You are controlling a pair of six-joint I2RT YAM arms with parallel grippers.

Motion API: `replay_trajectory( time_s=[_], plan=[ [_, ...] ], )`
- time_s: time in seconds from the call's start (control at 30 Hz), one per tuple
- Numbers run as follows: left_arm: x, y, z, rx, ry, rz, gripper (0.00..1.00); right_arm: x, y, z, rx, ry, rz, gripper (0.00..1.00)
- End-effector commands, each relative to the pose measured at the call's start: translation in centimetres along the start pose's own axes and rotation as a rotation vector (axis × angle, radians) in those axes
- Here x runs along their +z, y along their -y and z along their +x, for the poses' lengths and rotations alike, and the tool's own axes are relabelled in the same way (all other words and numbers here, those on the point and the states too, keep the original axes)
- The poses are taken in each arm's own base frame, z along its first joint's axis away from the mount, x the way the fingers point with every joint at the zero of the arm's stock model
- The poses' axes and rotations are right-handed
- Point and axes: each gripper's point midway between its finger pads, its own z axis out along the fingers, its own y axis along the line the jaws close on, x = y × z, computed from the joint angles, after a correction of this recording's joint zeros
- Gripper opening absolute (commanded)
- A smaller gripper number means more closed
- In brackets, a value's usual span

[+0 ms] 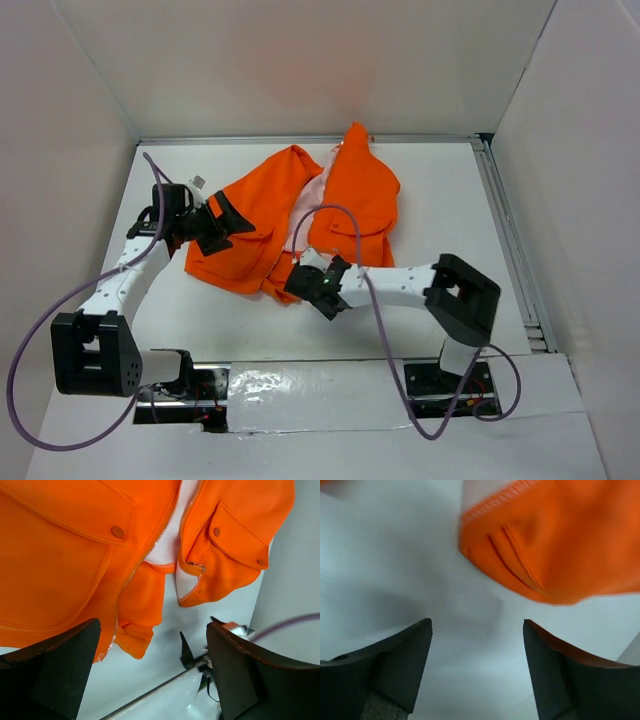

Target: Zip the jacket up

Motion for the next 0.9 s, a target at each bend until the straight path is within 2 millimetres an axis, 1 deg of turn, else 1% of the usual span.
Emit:
replay_trajectory(
  time_s=[0.0,0.03,0.07,0.1,0.13,0.17,0.2,0.23,0.27,0.3,0.33,0.37,0.4,0.43,0.47,0.5,0.53,0.6,0.63,0.67,0.7,0.73,0.77,0.8,0.87],
  plan=[
    [-0.2,0.5,0.0,-0.008,0.002,0.032,0.99,-5.0,2.5,-4.1,0.255,0.220,-0.069,0.86],
    [0.0,0.4,0.1,-0.010,-0.004,0.033,0.99,-6.5,2.1,-4.2,0.297,0.262,-0.158,0.91],
    [0.0,0.5,0.1,-0.009,-0.005,0.036,0.99,-7.1,2.1,-5.1,0.344,0.305,-0.216,0.93],
    [0.1,0.4,0.2,-0.008,-0.011,0.037,0.99,-7.4,2.1,-5.1,0.371,0.317,-0.251,0.95],
    [0.1,0.4,0.2,-0.004,-0.010,0.042,0.99,-7.3,2.6,-4.7,0.408,0.320,-0.258,0.96],
    [0.2,0.2,0.4,-0.008,-0.011,0.037,0.99,-7.8,3.9,-5.3,0.516,0.345,-0.281,0.97],
    [0.3,0.0,0.5,-0.008,-0.012,0.035,0.99,-7.8,4.5,-5.4,0.575,0.342,-0.298,0.97],
    [0.3,0.0,0.4,0.001,-0.005,0.042,0.99,-8.0,5.2,-5.8,0.669,0.345,-0.329,0.95],
    [0.5,-0.3,0.7,-0.004,-0.010,0.039,0.99,-8.6,4.5,-6.7,0.706,0.350,-0.438,0.95],
    [0.5,-0.4,0.7,-0.002,-0.010,0.039,0.99,-7.5,5.3,-6.6,0.765,0.330,-0.464,0.95],
    [0.6,-0.5,0.6,0.001,-0.008,0.039,0.99,-7.2,5.3,-6.9,0.805,0.322,-0.505,0.95],
    [0.7,-0.6,0.8,-0.004,-0.014,0.036,0.99,-7.1,5.3,-7.9,0.835,0.342,-0.549,0.95],
    [0.8,-0.7,0.9,-0.005,-0.020,0.033,0.99,-6.2,5.7,-7.9,0.871,0.324,-0.563,0.95],
    [0.9,-0.8,0.9,-0.003,-0.019,0.032,0.99,-5.0,5.8,-7.9,0.895,0.295,-0.550,0.96],
    [0.9,-0.9,1.0,-0.004,-0.021,0.032,0.99,-4.4,5.8,-8.3,0.900,0.293,-0.555,0.96],
    [1.0,-0.9,0.9,-0.002,-0.021,0.033,0.99,-3.8,6.3,-8.8,0.925,0.283,-0.567,0.97],
    [1.1,-0.9,1.1,0.000,-0.028,0.037,0.99,-2.4,5.7,-8.7,0.924,0.237,-0.585,0.98],
    [1.2,-0.9,1.0,0.001,-0.029,0.040,0.99,-2.5,5.1,-10.3,0.909,0.246,-0.683,1.00],
    [1.3,-1.0,1.0,0.000,-0.033,0.039,0.99,-1.4,4.5,-10.4,0.901,0.223,-0.709,1.00],
    [1.4,-1.2,1.0,-0.006,-0.033,0.036,0.99,-1.7,4.0,-11.5,0.894,0.244,-0.765,1.00],
    [1.5,-1.2,1.0,-0.004,-0.033,0.037,0.99,-1.2,4.1,-12.0,0.900,0.251,-0.763,1.00],
    [1.6,-1.3,1.1,-0.005,-0.036,0.034,0.99,-0.1,3.2,-12.0,0.893,0.216,-0.792,1.00],
    [1.6,-1.4,1.1,-0.005,-0.038,0.032,0.99,0.2,3.4,-12.8,0.901,0.212,-0.791,1.00],
    [1.7,-1.6,1.1,-0.006,-0.038,0.025,0.99,1.4,2.7,-12.6,0.899,0.180,-0.801,1.00],
    [1.7,-1.7,1.0,-0.007,-0.035,0.015,0.99,1.9,2.7,-13.4,0.908,0.193,-0.812,1.00]
  ],
)
